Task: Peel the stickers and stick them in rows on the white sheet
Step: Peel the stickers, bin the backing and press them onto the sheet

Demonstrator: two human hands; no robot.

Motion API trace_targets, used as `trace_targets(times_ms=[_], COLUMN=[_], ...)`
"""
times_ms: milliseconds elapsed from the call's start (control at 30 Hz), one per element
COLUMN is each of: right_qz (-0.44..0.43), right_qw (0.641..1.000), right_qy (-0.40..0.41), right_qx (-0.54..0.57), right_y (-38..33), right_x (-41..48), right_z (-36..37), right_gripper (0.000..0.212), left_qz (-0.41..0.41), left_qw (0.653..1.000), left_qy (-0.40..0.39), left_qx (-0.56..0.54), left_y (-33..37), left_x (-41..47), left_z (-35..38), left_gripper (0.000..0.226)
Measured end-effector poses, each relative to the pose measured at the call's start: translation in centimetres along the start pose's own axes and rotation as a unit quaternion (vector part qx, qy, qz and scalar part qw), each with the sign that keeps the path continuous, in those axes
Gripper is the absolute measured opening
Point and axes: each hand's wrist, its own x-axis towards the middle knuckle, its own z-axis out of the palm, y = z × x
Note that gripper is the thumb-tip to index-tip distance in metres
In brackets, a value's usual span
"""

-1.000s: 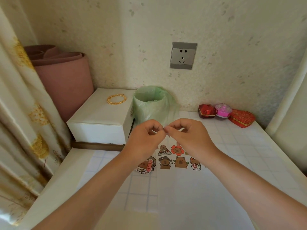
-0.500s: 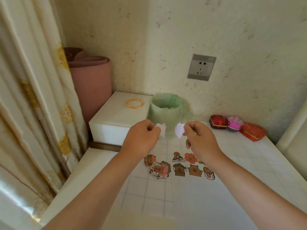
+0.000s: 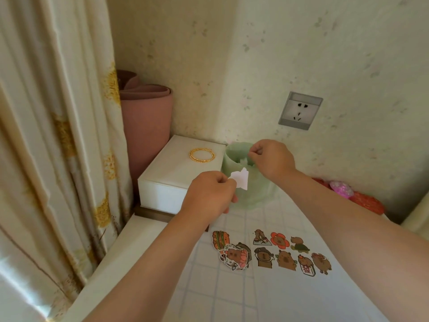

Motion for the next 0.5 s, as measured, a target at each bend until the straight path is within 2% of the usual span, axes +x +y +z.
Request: trace_targets(times_ms=[100, 333, 500], right_qz=[-0.005, -0.078, -0.189], right_qw=[1.000, 0.986, 0.979], right_qy=[0.005, 0.090, 0.060], right_qx=[0.010, 0.120, 0.047], right_y=[0.2, 1.8, 3.9], right_x=[-0.5, -7.1, -13.9], right_z=[-0.1, -2.8, -4.3], right_gripper=[0.014, 0.012, 0.020], left_qz=[-0.005, -0.017, -0.057], left_qw=[1.000, 0.999, 0.993], left_qy=[0.002, -0.037, -0.094], left_qx=[0.002, -0.014, -0.034], left_y=[0.3, 1.4, 2.0], left_x=[0.1, -0.6, -1.3], left_z=[0.3, 1.9, 4.6], left_gripper=[0.022, 0.020, 0.018])
